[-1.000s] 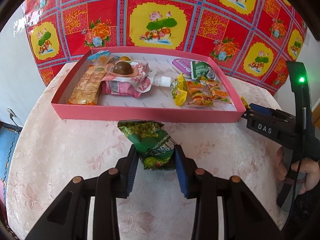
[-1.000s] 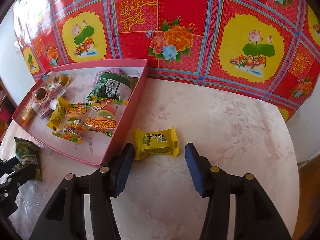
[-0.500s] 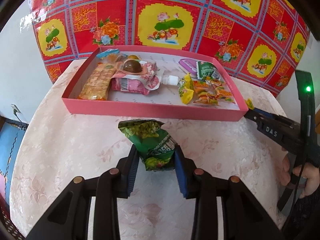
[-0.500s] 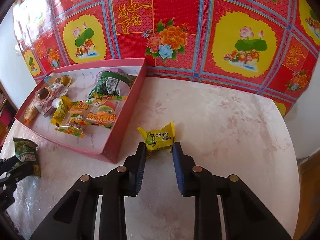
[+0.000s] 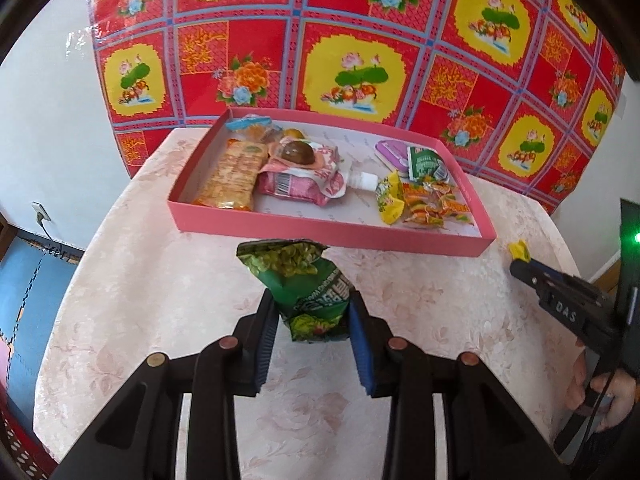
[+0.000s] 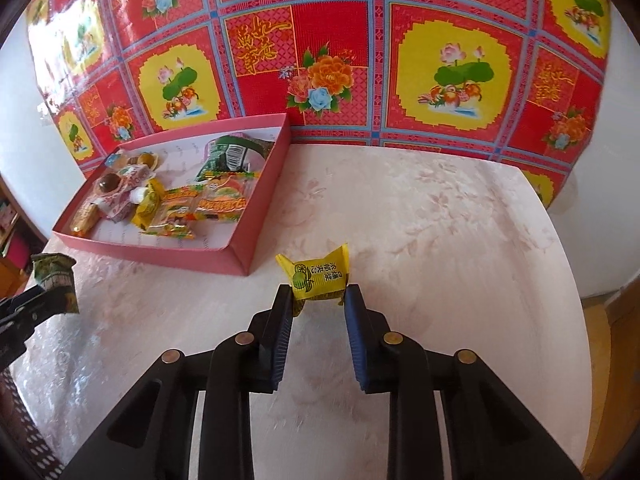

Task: Organize snacks
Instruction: 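Carry the green chip bag into the box while the right tool carries the yellow pack there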

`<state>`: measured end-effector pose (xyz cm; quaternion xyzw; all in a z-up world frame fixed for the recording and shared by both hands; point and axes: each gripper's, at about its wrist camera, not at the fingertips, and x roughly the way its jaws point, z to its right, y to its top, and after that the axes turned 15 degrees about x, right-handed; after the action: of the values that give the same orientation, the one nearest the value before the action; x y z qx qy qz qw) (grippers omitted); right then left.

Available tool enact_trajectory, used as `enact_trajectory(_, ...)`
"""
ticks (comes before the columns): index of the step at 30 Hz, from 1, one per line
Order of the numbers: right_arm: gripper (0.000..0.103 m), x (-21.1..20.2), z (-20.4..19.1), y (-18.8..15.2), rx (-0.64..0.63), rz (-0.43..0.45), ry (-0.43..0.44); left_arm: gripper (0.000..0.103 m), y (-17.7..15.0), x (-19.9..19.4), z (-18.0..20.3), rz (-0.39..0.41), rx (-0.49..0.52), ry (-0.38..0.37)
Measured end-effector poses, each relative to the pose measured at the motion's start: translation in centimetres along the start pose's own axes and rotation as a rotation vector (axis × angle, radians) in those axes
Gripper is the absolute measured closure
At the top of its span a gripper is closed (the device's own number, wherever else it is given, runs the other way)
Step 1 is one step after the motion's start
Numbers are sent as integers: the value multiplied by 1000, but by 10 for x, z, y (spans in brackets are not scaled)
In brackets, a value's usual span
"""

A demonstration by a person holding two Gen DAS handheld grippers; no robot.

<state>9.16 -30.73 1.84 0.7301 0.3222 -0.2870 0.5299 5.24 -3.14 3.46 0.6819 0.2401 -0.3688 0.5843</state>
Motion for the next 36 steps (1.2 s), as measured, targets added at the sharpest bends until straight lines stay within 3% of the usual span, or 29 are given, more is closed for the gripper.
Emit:
enact_trajectory(15, 76, -48, -24, -9, -34, 67, 53, 67, 7, -21, -3, 66, 7, -13)
enact_trajectory(36, 76, -31, -95, 10, -105, 35, 148, 67, 49, 3, -16, 92, -21, -34)
